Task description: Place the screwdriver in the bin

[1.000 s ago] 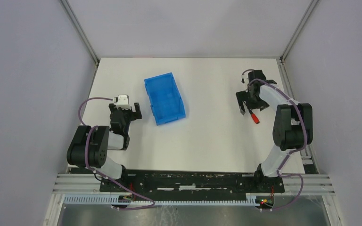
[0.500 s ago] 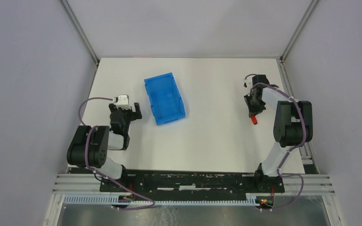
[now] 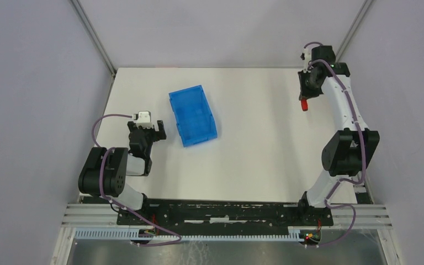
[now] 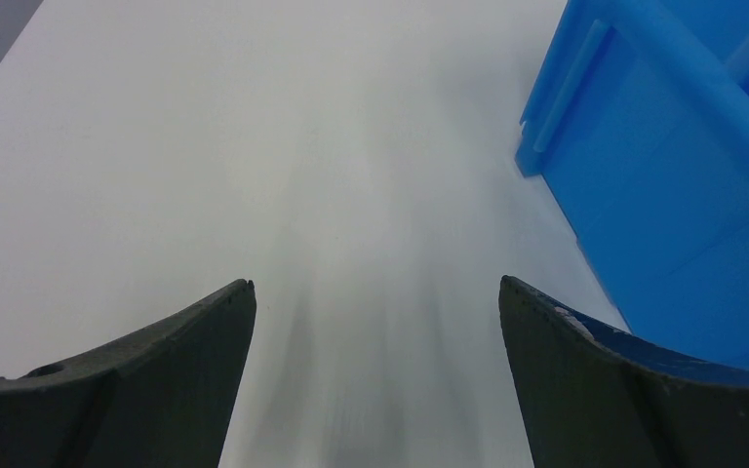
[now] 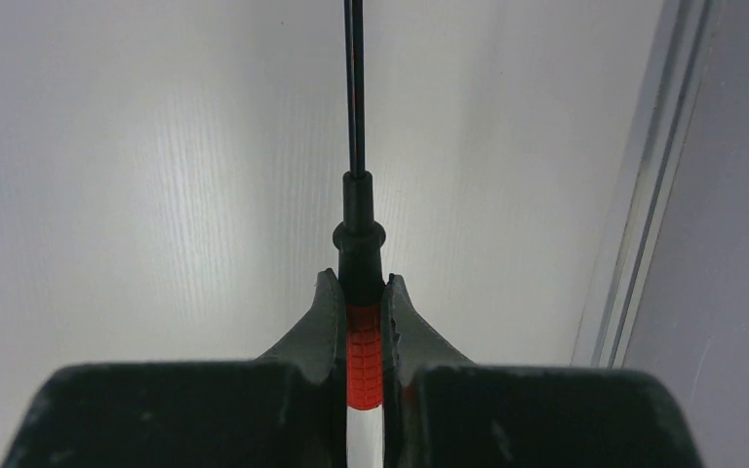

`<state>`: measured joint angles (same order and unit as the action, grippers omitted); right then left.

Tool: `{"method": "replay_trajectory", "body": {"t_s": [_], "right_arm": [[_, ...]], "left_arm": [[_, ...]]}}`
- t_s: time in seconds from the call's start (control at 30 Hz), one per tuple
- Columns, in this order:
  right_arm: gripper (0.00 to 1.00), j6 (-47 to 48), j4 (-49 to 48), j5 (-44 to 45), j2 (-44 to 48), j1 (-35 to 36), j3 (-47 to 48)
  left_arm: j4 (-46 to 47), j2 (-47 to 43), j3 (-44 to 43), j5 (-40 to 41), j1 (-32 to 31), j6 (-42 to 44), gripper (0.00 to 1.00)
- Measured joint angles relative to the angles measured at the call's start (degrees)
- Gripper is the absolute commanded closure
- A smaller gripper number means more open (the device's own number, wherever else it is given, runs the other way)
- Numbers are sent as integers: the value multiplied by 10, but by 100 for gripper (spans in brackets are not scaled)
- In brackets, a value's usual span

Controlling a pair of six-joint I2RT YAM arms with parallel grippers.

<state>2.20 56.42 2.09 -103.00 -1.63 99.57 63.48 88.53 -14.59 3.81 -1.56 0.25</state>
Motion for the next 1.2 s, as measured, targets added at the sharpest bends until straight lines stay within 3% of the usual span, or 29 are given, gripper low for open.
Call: {"method": "replay_trajectory", "body": {"t_s": [0.27, 0.47, 0.6, 0.77, 1.2], "right_arm": [[100, -76, 28, -27, 38, 22, 39], [100, -158, -45, -51, 30, 200, 48], [100, -205, -117, -59, -18, 337, 106], [100, -235, -183, -34, -91, 440, 165], [100, -210, -273, 122, -235, 511, 131]], "left_arm": [[0, 0, 0, 0, 0, 0, 0], [0, 0, 0, 0, 0, 0, 0], [0, 0, 0, 0, 0, 0, 0], [0, 0, 0, 0, 0, 0, 0], [0, 0, 0, 0, 0, 0, 0]]}}
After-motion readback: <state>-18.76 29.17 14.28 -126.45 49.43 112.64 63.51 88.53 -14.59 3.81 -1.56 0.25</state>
